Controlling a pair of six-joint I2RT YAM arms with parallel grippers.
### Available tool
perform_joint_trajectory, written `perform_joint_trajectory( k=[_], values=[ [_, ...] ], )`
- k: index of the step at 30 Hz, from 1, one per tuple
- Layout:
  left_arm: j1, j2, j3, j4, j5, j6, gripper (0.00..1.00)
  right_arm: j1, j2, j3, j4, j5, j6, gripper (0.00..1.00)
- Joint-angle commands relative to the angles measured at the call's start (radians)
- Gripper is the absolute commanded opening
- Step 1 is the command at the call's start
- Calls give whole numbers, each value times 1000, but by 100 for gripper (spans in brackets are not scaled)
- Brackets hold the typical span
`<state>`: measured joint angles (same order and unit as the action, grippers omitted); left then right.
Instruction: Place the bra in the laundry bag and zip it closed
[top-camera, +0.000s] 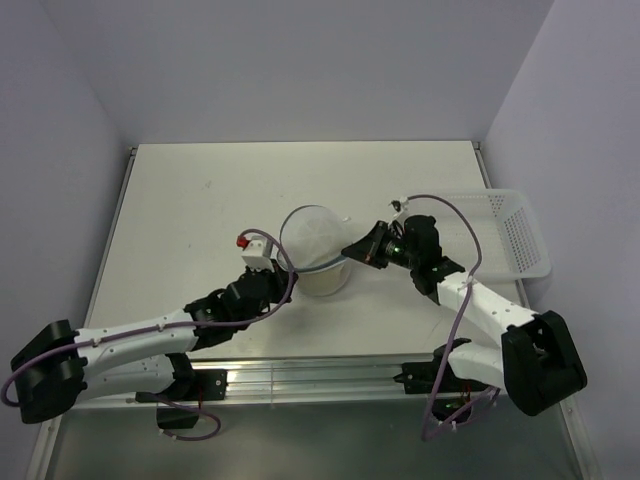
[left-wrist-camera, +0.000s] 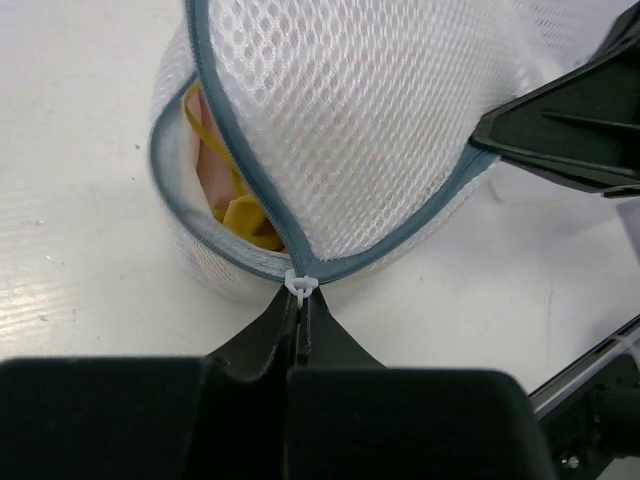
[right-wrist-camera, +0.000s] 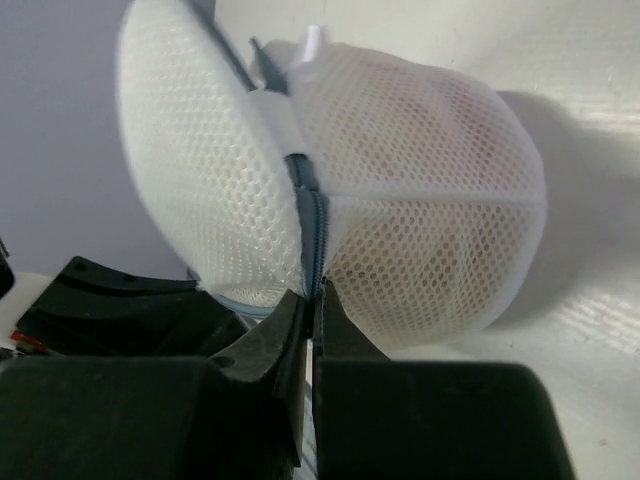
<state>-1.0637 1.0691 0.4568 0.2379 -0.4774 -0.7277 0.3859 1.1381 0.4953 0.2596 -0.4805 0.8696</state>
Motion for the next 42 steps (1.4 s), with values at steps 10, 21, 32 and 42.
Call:
perform_joint_trajectory(
  k=[10,21,32,42],
  values=[
    [59,-152,-1,-123,-26,-7,0,-68,304,333,-43,-86,-192,26],
    [42,81,118,127,112,42,0,59,-10,48,-79,140,-91,95],
    [16,141,120,164,160,36,0,219,-23,66,59,215,20,79],
    [16,150,118,164,172,33,0,219,101,101,151,186,68,32]
  ],
)
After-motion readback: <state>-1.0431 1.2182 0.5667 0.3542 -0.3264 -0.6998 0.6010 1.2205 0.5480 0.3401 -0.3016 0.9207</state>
